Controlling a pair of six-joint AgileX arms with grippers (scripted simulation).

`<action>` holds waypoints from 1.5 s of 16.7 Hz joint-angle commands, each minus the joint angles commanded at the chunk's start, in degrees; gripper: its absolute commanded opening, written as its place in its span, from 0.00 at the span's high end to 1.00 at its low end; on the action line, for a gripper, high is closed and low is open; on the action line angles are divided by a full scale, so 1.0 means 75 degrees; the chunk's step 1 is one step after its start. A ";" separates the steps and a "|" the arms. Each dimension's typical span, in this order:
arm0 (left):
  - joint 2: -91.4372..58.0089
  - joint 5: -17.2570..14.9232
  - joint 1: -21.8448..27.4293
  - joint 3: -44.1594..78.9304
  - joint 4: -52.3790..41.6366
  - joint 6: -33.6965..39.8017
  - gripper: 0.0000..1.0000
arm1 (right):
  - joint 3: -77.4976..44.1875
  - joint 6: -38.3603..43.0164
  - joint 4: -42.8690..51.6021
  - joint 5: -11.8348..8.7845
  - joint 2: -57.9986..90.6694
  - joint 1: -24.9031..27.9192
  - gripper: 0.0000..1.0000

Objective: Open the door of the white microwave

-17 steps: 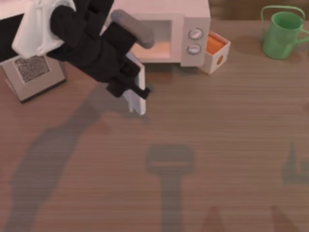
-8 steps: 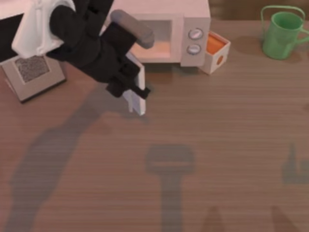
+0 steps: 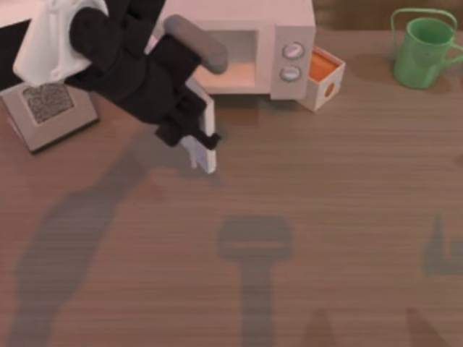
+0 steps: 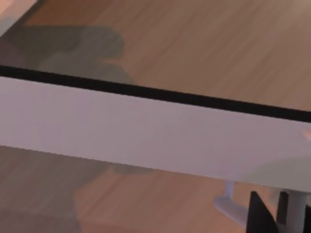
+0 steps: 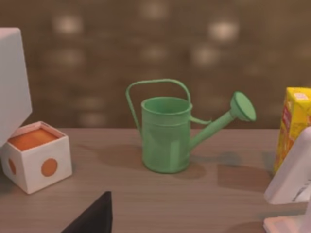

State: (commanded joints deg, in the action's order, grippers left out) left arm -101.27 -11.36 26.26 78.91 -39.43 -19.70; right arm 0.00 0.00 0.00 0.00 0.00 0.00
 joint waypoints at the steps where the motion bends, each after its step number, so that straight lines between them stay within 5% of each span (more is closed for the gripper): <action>1: 0.0040 -0.0087 -0.0075 -0.0028 -0.0031 -0.0186 1.00 | 0.0000 0.0000 0.0000 0.0000 0.0000 0.0000 0.00; 6: 0.0204 -0.0491 -0.0425 -0.0193 -0.0202 -0.1029 1.00 | 0.0000 0.0000 0.0000 0.0000 0.0000 0.0000 0.00; 25: 0.0205 -0.0499 -0.0432 -0.0199 -0.0208 -0.1045 1.00 | 0.0000 0.0000 0.0000 0.0000 0.0000 0.0000 0.00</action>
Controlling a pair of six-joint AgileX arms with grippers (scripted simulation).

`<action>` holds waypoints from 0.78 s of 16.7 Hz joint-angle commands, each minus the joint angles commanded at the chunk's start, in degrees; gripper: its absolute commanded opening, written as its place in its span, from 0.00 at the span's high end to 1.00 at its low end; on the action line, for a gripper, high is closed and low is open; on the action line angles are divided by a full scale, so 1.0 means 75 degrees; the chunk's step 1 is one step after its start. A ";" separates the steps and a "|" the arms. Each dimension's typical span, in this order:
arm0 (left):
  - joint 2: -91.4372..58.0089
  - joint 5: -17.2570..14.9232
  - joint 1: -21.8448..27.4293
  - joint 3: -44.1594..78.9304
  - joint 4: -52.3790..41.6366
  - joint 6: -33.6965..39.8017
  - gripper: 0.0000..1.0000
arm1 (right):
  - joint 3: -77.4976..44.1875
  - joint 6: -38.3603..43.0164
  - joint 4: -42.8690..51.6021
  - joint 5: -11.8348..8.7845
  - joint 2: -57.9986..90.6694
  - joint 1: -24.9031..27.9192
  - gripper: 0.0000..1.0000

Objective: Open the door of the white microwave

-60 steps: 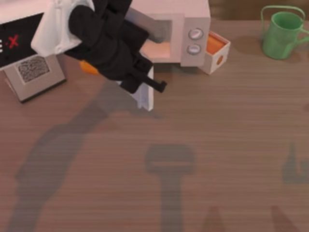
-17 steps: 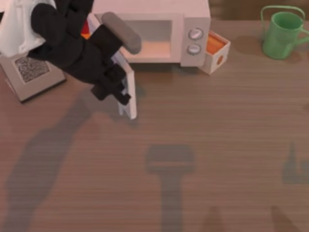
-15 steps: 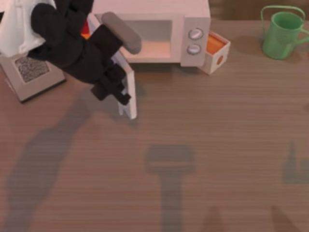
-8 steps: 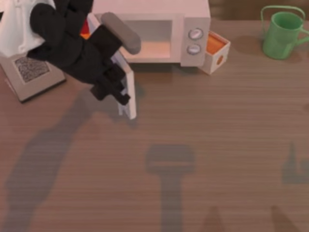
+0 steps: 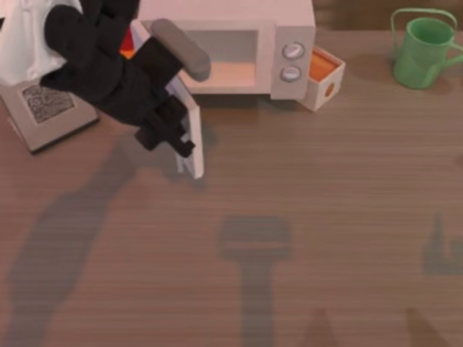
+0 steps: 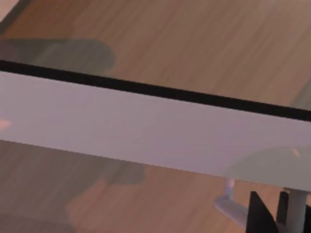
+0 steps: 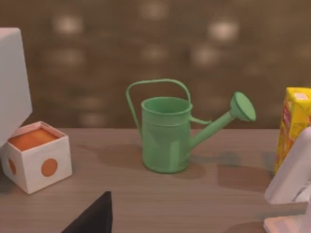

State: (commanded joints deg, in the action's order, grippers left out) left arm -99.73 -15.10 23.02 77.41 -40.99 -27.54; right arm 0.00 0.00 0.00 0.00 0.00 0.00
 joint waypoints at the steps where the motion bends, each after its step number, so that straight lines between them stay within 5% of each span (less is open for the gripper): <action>1: 0.0000 0.0000 0.0000 0.0000 0.0000 0.0000 1.00 | 0.0000 0.0000 0.0000 0.0000 0.0000 0.0000 0.00; 13: 0.0069 -0.0351 -0.0297 0.0006 -0.0238 -0.0820 1.00 | 0.0000 0.0000 0.0000 0.0000 0.0000 0.0000 0.00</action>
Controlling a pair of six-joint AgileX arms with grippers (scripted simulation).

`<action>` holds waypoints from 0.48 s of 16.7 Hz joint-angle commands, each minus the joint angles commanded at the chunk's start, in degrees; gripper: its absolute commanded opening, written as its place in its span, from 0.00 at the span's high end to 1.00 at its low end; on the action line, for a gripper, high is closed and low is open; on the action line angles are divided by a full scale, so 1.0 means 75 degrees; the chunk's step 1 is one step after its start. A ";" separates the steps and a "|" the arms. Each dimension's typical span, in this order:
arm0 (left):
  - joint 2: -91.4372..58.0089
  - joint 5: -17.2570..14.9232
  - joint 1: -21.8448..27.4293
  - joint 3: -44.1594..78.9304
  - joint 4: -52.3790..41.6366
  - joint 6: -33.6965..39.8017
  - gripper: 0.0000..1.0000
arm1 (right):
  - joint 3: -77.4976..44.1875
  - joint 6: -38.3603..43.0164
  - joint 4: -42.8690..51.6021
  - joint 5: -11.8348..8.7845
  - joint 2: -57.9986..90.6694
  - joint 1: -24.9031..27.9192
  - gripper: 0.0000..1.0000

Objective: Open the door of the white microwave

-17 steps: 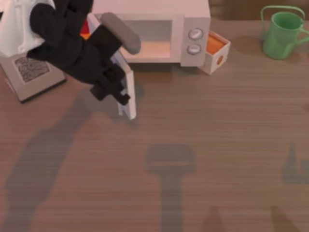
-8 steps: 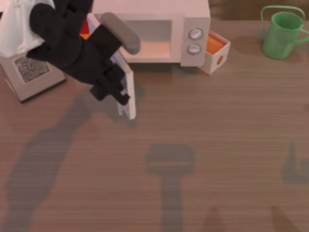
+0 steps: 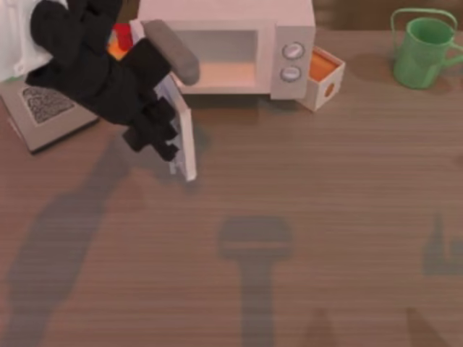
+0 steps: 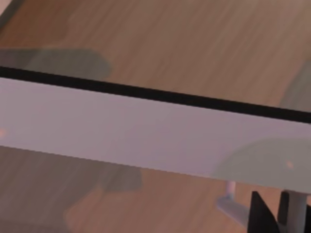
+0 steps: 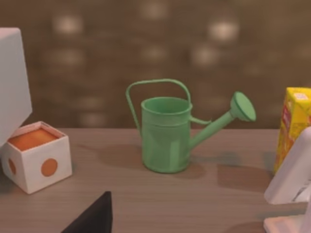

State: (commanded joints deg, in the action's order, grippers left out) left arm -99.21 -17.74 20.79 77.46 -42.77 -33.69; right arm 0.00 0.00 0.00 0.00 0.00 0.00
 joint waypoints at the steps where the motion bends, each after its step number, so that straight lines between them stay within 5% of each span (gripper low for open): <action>1: 0.0010 -0.0090 -0.0085 -0.0007 -0.0066 -0.0197 1.00 | 0.0000 0.0000 0.0000 0.0000 0.0000 0.0000 0.00; 8: 0.0014 -0.0303 -0.0280 -0.0053 -0.0242 -0.0638 1.00 | 0.0000 0.0000 0.0000 0.0000 0.0000 0.0000 0.00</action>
